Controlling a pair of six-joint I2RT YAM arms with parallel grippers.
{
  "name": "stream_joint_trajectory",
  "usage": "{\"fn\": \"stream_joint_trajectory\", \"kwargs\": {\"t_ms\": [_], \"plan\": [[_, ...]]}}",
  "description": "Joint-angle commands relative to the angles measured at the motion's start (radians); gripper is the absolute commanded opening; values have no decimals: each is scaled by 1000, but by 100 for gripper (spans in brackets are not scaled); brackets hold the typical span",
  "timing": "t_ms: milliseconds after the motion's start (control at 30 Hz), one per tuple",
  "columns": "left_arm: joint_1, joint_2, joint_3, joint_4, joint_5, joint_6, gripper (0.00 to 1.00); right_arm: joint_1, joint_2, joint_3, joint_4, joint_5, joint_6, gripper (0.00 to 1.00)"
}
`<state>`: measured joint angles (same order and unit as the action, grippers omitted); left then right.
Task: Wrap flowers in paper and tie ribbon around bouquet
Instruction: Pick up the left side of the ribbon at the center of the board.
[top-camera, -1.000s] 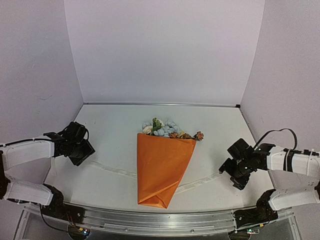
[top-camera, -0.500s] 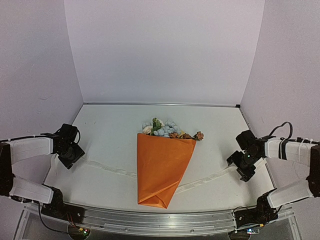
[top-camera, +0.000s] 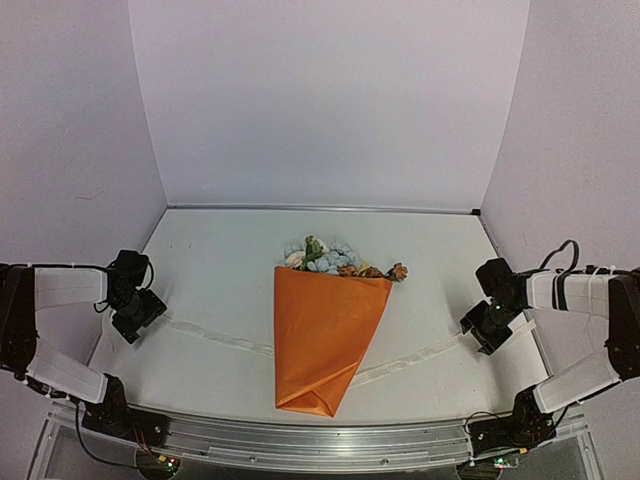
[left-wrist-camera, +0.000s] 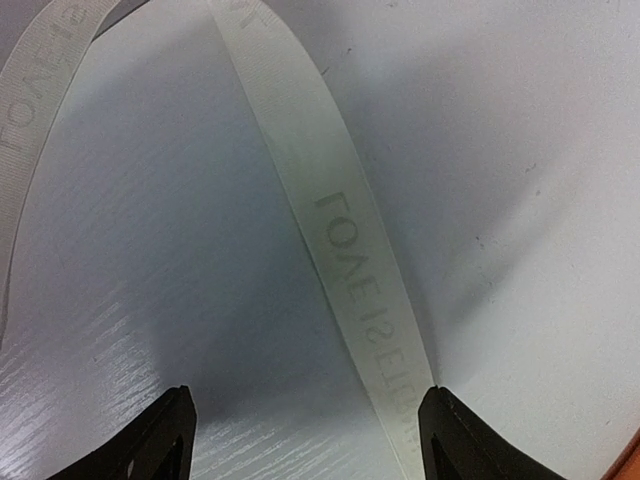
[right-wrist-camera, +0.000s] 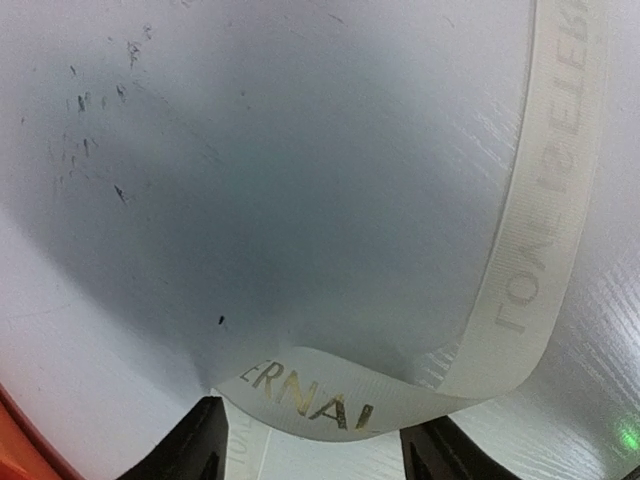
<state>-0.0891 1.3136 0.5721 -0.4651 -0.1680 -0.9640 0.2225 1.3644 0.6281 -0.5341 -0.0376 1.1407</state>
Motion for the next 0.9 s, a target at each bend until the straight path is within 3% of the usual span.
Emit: {"fn": "stream_joint_trajectory", "kwargs": {"t_ms": [0, 300, 500, 733, 867], "plan": [[25, 29, 44, 19, 1, 30, 81, -9, 8, 33, 10, 17, -26, 54], [57, 95, 83, 144, 46, 64, 78, -9, -6, 33, 13, 24, -60, 41], [57, 220, 188, 35, -23, 58, 67, -9, -17, 32, 13, 32, -74, 38], [55, 301, 231, -23, -33, 53, 61, -9, -21, 22, 29, 35, -81, 35], [53, 343, 241, -29, -19, 41, 51, -9, -22, 18, 36, 35, -90, 31]]}}
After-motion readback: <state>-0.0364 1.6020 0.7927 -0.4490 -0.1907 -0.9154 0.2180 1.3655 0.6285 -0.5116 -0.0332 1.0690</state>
